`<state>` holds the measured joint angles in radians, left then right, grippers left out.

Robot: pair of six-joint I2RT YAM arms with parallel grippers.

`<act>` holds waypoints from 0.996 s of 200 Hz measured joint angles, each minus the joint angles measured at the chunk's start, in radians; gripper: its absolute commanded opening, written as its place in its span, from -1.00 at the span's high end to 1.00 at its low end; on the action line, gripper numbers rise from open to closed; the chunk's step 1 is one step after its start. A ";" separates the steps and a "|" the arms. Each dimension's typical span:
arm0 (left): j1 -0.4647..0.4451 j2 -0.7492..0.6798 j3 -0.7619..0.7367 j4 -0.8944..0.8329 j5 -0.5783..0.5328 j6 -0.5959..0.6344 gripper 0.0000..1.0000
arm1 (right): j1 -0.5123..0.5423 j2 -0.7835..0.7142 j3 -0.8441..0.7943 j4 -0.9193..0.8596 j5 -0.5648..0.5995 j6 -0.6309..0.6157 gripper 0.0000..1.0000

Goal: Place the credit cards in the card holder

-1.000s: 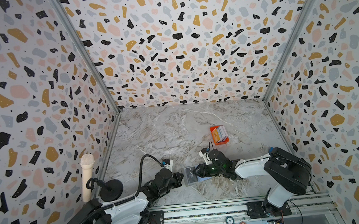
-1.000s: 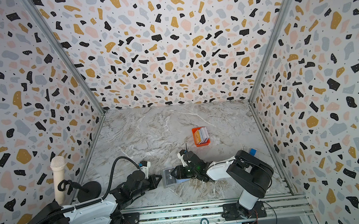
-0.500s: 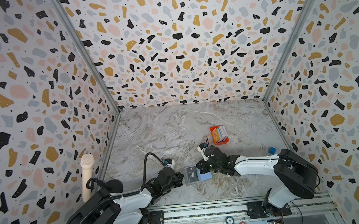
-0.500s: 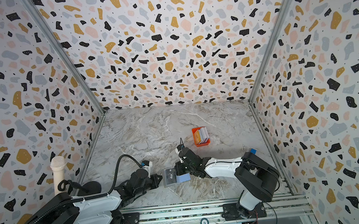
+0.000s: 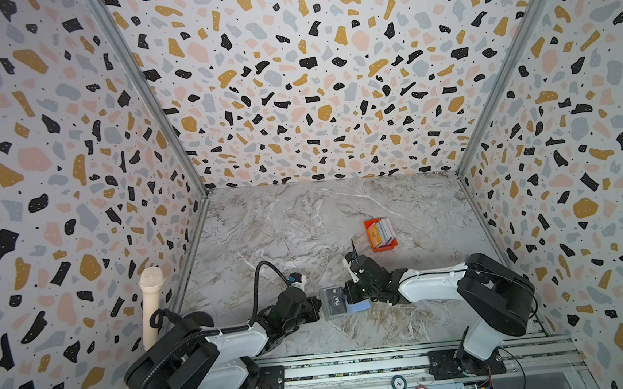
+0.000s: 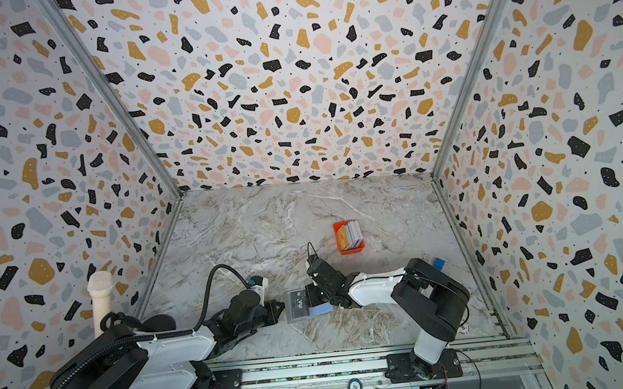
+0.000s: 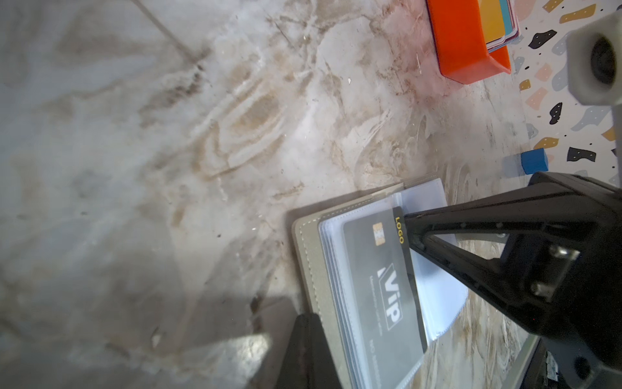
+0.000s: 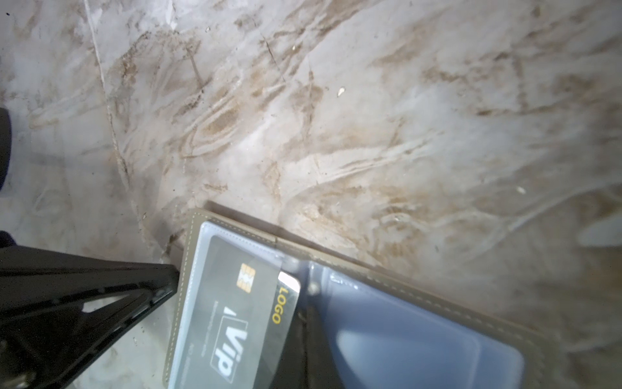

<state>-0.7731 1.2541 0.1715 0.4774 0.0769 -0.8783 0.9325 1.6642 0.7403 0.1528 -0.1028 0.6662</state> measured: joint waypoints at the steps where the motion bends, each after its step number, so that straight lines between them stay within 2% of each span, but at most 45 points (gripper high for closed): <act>1: 0.000 0.000 0.000 0.000 0.000 0.000 1.00 | 0.001 0.000 0.000 0.000 0.000 0.000 1.00; 96: 0.008 0.049 0.039 0.005 0.011 0.008 1.00 | 0.045 -0.027 0.003 -0.035 0.073 -0.001 1.00; 109: 0.011 0.024 0.039 -0.010 0.013 0.008 1.00 | 0.047 -0.070 -0.002 -0.056 0.074 -0.006 0.84; 124: 0.014 -0.025 0.039 -0.030 0.013 0.008 1.00 | 0.045 -0.134 -0.005 -0.081 0.073 -0.019 0.56; 142: 0.014 -0.083 0.039 -0.045 0.013 0.008 0.98 | 0.025 -0.196 -0.005 -0.100 0.072 -0.048 0.35; 169: 0.006 -0.100 0.043 -0.035 0.024 0.003 0.86 | -0.028 -0.206 -0.004 -0.139 0.065 -0.096 0.21; 199: -0.038 -0.015 0.075 -0.014 0.045 0.001 0.74 | -0.060 -0.151 -0.004 -0.187 0.067 -0.138 0.16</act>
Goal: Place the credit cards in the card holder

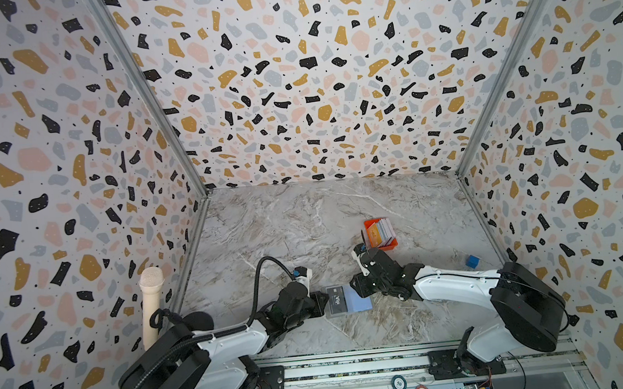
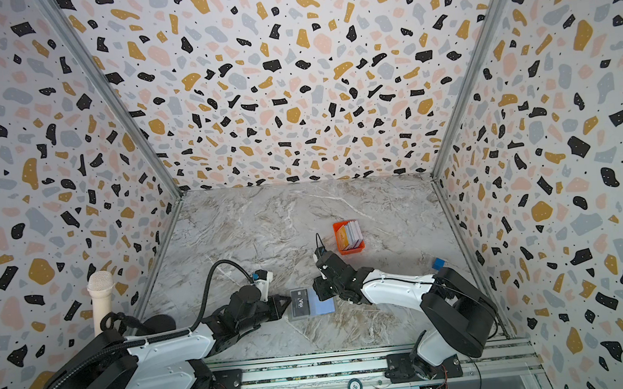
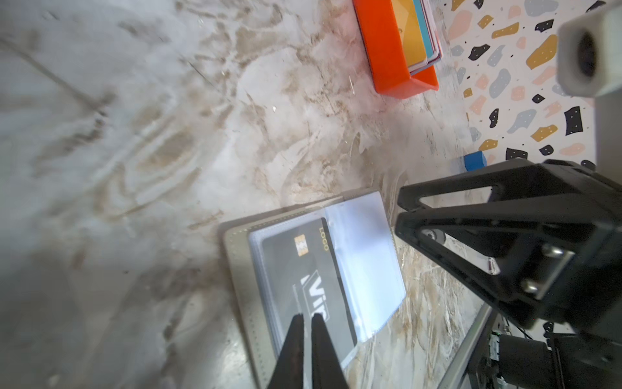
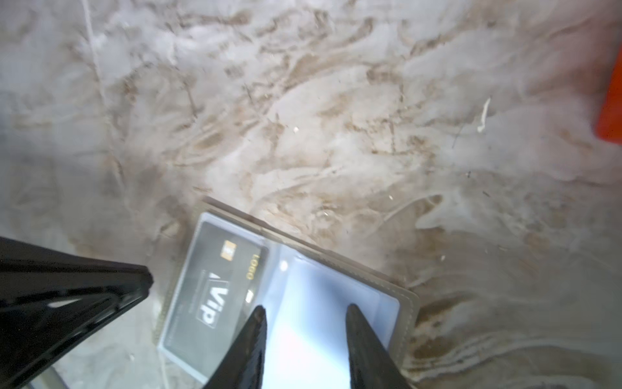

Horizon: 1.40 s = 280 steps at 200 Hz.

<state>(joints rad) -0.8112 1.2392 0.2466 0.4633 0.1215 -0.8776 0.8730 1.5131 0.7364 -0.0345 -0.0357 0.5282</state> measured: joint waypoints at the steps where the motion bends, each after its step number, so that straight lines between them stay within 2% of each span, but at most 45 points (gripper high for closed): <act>1: -0.001 0.002 0.000 0.001 0.001 0.000 0.74 | 0.000 0.001 0.000 -0.001 0.000 0.000 0.15; 48: -0.027 0.090 0.016 0.055 0.018 -0.001 0.81 | 0.002 0.044 0.006 -0.034 0.013 -0.023 0.12; 79: -0.027 0.116 0.016 0.071 0.019 0.002 0.97 | 0.009 0.046 0.010 -0.042 0.035 -0.027 0.12; 106: -0.027 0.149 0.016 0.103 0.021 0.002 1.00 | 0.025 0.063 0.021 -0.045 0.064 -0.029 0.12; 151: -0.027 0.180 0.016 0.150 0.029 0.002 1.00 | 0.059 0.082 0.032 -0.045 0.122 -0.032 0.42; 187: -0.027 0.186 0.016 0.159 0.032 0.002 1.00 | 0.067 0.083 0.032 -0.046 0.135 -0.032 0.80; 280: -0.027 0.219 0.016 0.206 0.045 0.000 1.00 | 0.086 0.106 0.042 -0.005 0.070 -0.028 0.67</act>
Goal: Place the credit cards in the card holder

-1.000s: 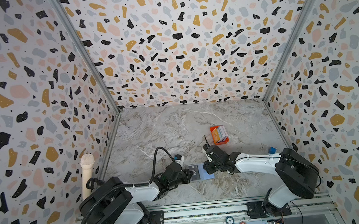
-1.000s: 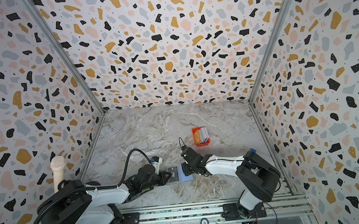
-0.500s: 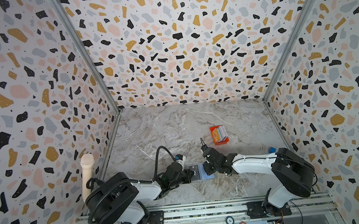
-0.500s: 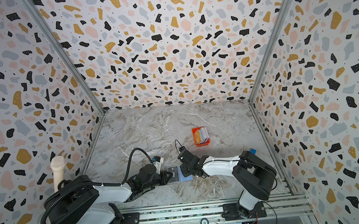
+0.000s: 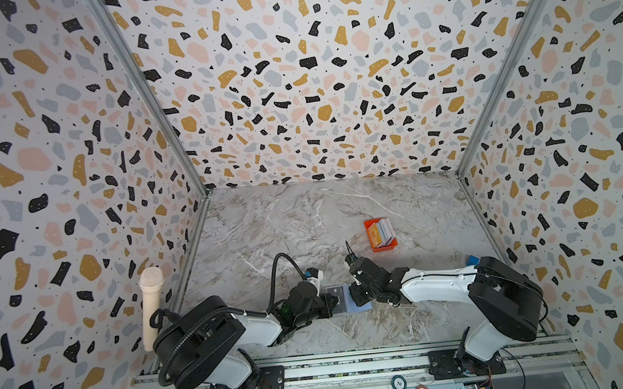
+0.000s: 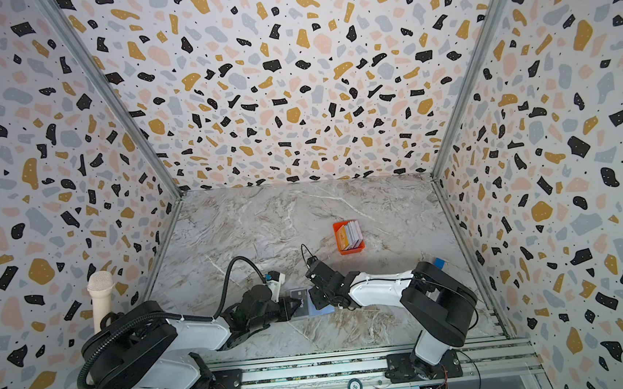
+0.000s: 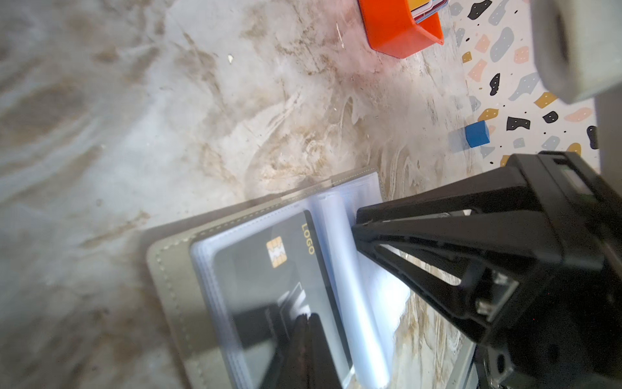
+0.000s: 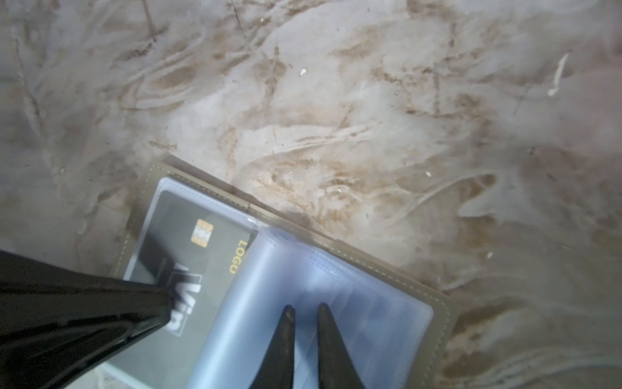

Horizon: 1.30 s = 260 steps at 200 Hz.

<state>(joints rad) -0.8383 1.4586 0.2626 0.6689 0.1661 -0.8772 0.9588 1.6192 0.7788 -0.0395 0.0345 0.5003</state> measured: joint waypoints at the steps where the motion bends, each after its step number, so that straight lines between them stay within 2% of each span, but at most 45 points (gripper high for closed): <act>1: 0.000 0.000 0.000 0.001 0.000 0.000 1.00 | 0.000 0.000 0.001 0.001 0.000 0.000 0.67; 86: 0.000 -0.018 -0.014 0.011 0.008 -0.040 1.00 | 0.026 0.014 0.011 0.033 -0.086 0.020 0.63; 104: 0.000 -0.045 -0.028 0.013 0.008 -0.053 0.92 | 0.027 0.014 0.011 0.036 -0.097 0.026 0.62; 124: 0.000 -0.085 -0.032 -0.003 -0.007 -0.060 1.00 | 0.028 0.014 0.011 0.040 -0.106 0.031 0.60; 186: 0.023 -0.305 -0.068 -0.210 -0.145 -0.057 1.00 | 0.029 0.018 0.011 0.059 -0.134 0.038 0.56; 218: 0.029 -0.278 -0.086 -0.261 -0.150 -0.052 1.00 | 0.030 0.032 0.015 0.072 -0.146 0.039 0.54; 260: 0.030 -0.235 -0.089 -0.193 -0.136 -0.053 1.00 | 0.042 0.039 0.030 0.088 -0.171 0.047 0.51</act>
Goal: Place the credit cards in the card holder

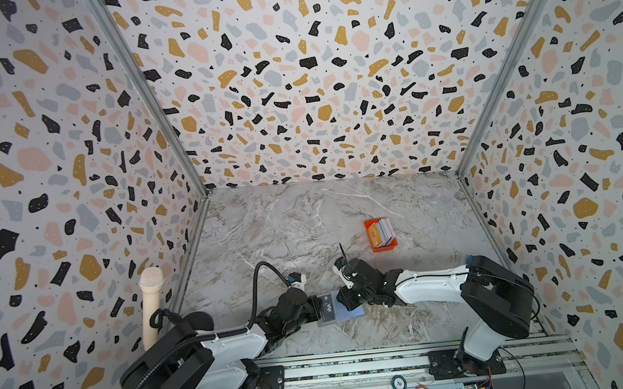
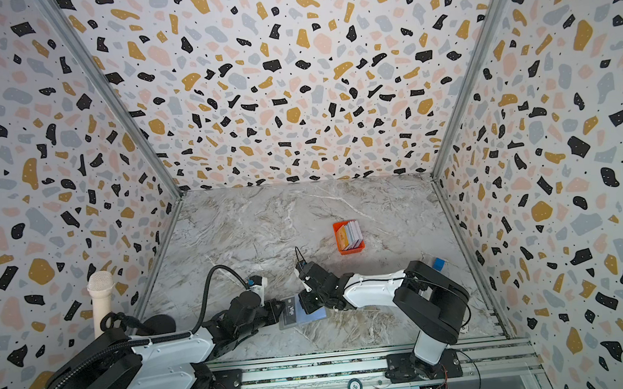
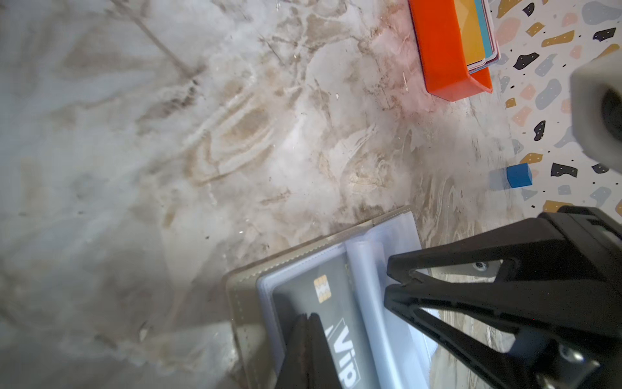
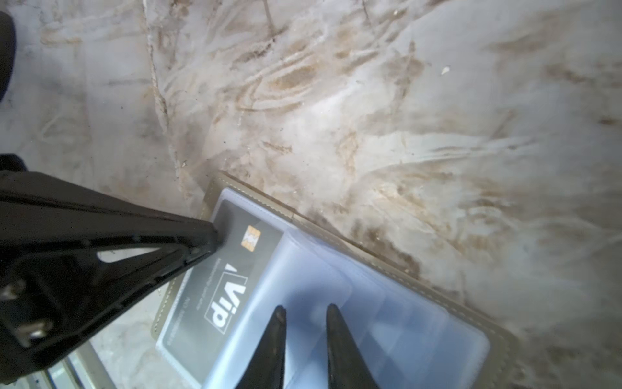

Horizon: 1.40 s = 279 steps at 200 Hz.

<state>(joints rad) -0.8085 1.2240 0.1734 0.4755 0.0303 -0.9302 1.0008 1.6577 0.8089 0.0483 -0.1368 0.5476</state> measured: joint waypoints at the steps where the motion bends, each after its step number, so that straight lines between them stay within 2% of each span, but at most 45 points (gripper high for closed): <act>1: 0.000 0.000 0.000 0.000 0.000 0.000 1.00 | 0.001 0.000 0.000 0.001 -0.001 0.001 0.51; 79: 0.001 0.000 -0.013 0.028 0.019 -0.006 1.00 | 0.041 0.048 0.054 0.055 -0.085 0.021 0.42; 133: 0.001 -0.004 -0.017 0.032 0.034 -0.008 1.00 | 0.047 0.005 0.054 0.064 -0.124 0.027 0.30; 167: 0.001 -0.001 -0.018 0.037 0.040 -0.008 1.00 | 0.039 -0.124 0.059 0.022 -0.089 0.006 0.19; 189: 0.001 0.011 -0.018 0.050 0.043 -0.007 1.00 | -0.006 -0.177 0.055 -0.005 -0.061 -0.002 0.12; 219: 0.001 0.022 -0.018 0.068 0.051 -0.007 1.00 | -0.068 -0.193 0.009 -0.038 -0.024 -0.009 0.10; 279: 0.003 -0.006 0.011 0.014 0.056 0.010 1.00 | -0.064 -0.198 -0.061 -0.065 -0.009 -0.015 0.14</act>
<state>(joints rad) -0.8059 1.2179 0.1844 0.4900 0.0868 -0.9207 0.9371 1.4593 0.7483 -0.0166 -0.1455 0.5327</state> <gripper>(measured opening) 0.046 0.427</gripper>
